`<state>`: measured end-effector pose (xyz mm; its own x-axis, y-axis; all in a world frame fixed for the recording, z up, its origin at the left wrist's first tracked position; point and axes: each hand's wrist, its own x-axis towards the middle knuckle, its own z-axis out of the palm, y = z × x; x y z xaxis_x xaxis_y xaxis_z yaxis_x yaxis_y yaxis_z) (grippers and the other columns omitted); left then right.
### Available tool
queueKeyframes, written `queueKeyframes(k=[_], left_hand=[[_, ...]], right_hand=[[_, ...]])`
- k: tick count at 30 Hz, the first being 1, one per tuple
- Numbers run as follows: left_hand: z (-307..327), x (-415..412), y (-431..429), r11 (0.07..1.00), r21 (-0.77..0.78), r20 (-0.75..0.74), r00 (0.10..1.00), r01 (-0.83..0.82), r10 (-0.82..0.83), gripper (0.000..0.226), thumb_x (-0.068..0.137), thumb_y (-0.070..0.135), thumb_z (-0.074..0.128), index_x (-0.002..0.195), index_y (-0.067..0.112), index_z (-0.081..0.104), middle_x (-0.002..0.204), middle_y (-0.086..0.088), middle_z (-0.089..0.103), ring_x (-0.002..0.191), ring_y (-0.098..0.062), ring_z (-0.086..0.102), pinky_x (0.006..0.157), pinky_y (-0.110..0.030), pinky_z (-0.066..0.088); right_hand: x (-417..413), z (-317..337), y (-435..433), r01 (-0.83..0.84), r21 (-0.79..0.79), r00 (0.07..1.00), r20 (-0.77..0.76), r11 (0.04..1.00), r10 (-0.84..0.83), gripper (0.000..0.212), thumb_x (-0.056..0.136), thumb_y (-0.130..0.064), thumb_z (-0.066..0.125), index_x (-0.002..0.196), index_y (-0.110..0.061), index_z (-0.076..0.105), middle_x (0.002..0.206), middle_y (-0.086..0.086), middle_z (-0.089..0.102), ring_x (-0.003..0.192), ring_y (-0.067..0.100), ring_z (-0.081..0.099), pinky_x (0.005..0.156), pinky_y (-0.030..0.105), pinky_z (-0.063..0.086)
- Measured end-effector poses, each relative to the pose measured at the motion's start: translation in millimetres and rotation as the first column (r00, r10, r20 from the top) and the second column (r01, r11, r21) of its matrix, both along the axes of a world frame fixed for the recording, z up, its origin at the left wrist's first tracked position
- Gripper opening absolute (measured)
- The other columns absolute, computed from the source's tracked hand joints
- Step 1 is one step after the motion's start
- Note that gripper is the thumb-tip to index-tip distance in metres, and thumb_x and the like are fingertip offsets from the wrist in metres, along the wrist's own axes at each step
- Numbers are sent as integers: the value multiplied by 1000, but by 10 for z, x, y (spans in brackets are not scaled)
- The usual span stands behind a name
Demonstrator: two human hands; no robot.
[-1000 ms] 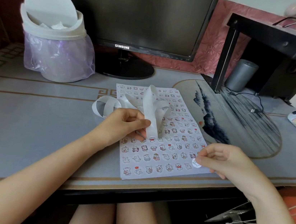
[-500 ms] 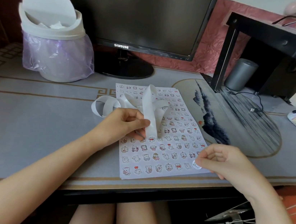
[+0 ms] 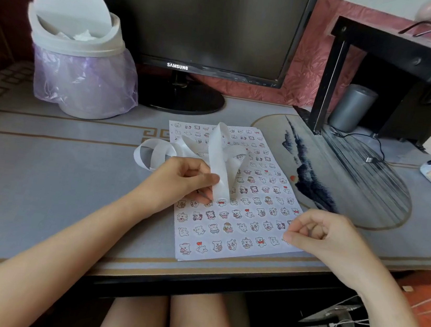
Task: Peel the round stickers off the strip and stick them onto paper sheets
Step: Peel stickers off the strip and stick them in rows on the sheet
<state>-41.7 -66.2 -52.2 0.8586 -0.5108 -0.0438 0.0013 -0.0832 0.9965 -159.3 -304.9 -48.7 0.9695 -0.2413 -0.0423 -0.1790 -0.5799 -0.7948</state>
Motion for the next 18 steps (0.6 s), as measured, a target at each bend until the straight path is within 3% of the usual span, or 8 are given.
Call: queueKeyframes(k=[4,6,14,18], left_hand=[[-1,0,2,1000,4,3,1000,-2,2,14,91,8,59,78,4,63,66,-5,70,65,-12,68,68,-21,58],[-1,-4,3,1000,11,9,1000,-4,4,15,91,8,59,77,4,63,68,-7,70,65,-13,68,67,-20,58],[5,-4,2,1000,14,6,1000,-3,3,15,91,9,59,77,5,63,70,-8,71,67,-14,68,69,-22,58],[10,-7,-2,1000,15,8,1000,-6,6,15,91,8,59,77,4,63,69,-7,71,65,-13,68,67,-20,58]], right_hand=[[-17,-42,-53,17,10,999,27,1000,-17,27,70,-12,81,84,-22,61,70,-5,54,51,2,41,58,21,39],[-13,-46,-59,-8,-18,1000,7,1000,9,22,73,-12,78,84,-23,62,73,-4,57,53,2,43,63,26,40],[1,-55,-50,-5,-32,999,39,999,6,9,80,-16,72,80,-22,65,74,-3,59,53,0,43,60,22,37],[16,-88,-3,51,-15,996,68,999,-50,17,72,-23,79,79,-20,64,69,-5,56,52,0,42,61,28,37]])
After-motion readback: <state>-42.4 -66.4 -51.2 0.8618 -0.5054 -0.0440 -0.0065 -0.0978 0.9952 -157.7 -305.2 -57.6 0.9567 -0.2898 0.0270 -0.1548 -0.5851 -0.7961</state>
